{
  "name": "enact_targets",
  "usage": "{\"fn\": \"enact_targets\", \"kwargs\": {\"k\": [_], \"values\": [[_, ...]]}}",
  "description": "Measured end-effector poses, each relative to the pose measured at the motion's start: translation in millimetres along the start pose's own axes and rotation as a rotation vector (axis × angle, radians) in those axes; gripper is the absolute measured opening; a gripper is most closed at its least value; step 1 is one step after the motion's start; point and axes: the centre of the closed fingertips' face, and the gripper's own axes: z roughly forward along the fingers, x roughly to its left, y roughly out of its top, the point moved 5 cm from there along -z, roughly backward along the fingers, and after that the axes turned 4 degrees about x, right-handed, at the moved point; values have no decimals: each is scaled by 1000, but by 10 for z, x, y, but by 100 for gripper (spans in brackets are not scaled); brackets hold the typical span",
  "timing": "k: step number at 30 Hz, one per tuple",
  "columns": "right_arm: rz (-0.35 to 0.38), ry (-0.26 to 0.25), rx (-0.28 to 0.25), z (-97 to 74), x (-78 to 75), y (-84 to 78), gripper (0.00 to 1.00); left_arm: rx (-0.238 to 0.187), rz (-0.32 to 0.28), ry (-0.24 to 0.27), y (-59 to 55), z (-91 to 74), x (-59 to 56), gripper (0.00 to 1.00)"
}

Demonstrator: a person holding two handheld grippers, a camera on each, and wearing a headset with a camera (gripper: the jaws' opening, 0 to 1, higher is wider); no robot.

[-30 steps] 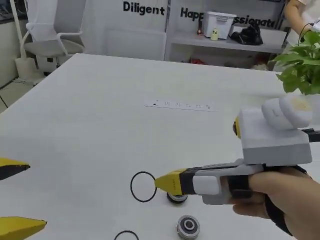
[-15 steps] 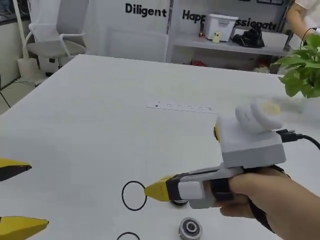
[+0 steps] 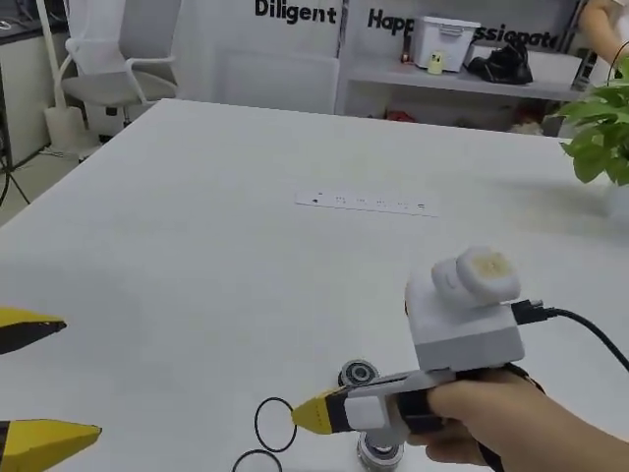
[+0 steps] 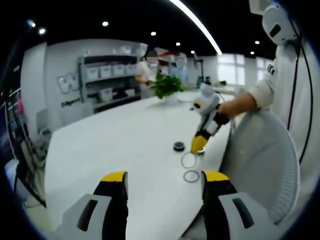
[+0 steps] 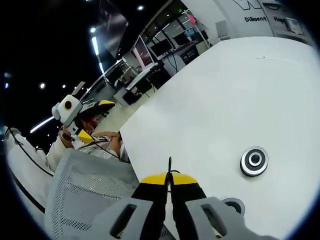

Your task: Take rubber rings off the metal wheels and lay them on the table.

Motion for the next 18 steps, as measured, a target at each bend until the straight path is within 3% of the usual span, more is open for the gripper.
{"fn": "enact_targets", "kwargs": {"k": [6,18], "values": [[48,-1,-2,31,-53,-41,0,-4,-2,-5,6,14,-24,60],[48,-23,38,95,-87,-153,0,-11,-8,0,-2,9,-24,60]]}}
